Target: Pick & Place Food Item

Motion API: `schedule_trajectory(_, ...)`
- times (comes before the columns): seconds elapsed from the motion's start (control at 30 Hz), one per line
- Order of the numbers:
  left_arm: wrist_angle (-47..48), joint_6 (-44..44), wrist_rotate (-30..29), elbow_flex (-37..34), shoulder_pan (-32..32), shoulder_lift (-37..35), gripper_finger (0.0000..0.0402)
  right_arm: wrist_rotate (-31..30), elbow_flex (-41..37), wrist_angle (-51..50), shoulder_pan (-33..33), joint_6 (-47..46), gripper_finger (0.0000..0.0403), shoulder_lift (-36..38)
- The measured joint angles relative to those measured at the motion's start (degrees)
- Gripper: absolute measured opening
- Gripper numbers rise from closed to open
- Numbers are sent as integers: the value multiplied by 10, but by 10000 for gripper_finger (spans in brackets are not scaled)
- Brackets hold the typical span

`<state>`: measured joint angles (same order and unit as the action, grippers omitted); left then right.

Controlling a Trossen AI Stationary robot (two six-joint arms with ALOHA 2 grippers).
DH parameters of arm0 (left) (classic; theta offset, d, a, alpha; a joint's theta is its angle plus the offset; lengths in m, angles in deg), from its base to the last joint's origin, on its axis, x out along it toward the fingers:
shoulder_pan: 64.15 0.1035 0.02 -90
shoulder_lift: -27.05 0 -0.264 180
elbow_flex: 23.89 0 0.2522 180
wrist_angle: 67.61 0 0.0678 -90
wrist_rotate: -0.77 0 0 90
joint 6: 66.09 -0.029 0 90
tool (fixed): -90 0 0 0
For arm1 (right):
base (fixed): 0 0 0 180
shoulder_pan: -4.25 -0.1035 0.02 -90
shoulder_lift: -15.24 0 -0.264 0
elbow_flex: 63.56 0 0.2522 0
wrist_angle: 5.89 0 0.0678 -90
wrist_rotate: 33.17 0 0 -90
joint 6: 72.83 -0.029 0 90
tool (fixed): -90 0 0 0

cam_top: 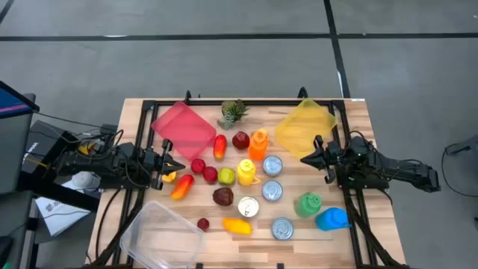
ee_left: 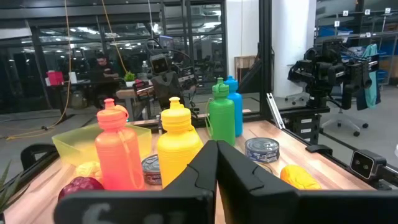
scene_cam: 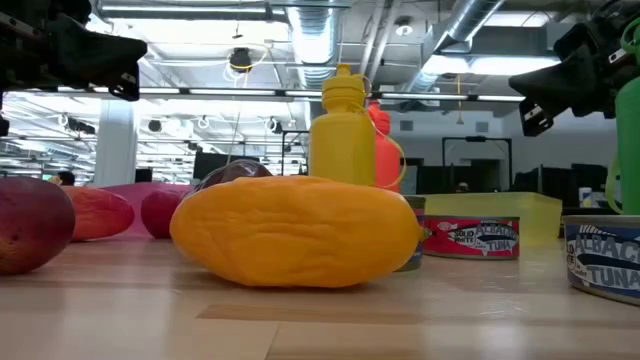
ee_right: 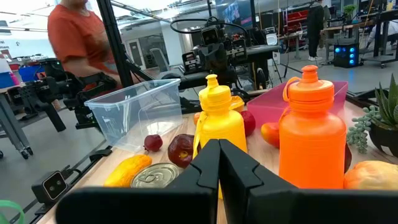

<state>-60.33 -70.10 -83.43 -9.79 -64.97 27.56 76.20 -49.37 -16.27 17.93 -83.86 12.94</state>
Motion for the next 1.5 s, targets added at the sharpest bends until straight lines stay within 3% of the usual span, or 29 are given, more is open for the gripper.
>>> schedule_trajectory(1.5,0,0,0,0,0,0,0,0,0,0,0,0,0,0)
